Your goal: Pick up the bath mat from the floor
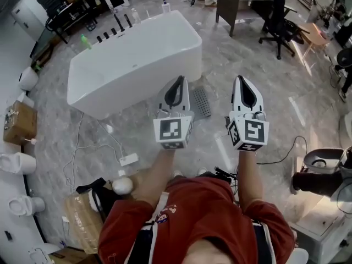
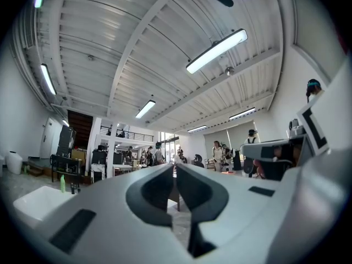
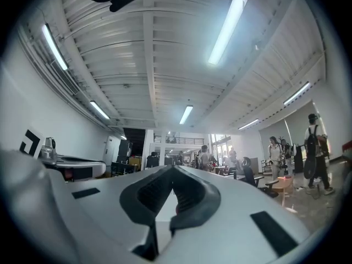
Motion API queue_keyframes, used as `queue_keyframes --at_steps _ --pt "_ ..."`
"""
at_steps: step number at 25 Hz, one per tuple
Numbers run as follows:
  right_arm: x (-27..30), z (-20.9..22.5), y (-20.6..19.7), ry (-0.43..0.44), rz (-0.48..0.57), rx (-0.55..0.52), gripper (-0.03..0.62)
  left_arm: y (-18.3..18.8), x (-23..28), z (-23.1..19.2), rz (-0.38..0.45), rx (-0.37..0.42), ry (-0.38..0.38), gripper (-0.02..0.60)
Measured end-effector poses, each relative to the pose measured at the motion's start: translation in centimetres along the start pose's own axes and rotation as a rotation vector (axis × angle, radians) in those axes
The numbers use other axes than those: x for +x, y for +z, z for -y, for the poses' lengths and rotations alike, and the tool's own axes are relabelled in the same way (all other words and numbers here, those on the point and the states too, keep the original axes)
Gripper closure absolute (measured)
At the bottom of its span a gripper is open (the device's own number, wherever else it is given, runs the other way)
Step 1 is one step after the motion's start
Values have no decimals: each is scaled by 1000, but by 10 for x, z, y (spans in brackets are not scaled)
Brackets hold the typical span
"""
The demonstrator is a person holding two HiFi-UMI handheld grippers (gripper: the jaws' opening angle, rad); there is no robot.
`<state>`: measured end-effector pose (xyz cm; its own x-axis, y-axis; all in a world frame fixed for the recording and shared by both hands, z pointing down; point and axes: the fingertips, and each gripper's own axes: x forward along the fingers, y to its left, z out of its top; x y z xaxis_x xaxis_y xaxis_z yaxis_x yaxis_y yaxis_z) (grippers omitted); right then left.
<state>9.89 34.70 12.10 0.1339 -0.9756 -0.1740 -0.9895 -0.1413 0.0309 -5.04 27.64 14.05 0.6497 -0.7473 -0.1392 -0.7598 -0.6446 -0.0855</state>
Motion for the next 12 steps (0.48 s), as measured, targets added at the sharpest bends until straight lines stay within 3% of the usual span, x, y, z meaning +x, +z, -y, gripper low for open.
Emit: queue_keyframes --at_steps 12 --pt "-16 53 -15 -8 -17 13 582 -10 16 54 -14 9 -4 555"
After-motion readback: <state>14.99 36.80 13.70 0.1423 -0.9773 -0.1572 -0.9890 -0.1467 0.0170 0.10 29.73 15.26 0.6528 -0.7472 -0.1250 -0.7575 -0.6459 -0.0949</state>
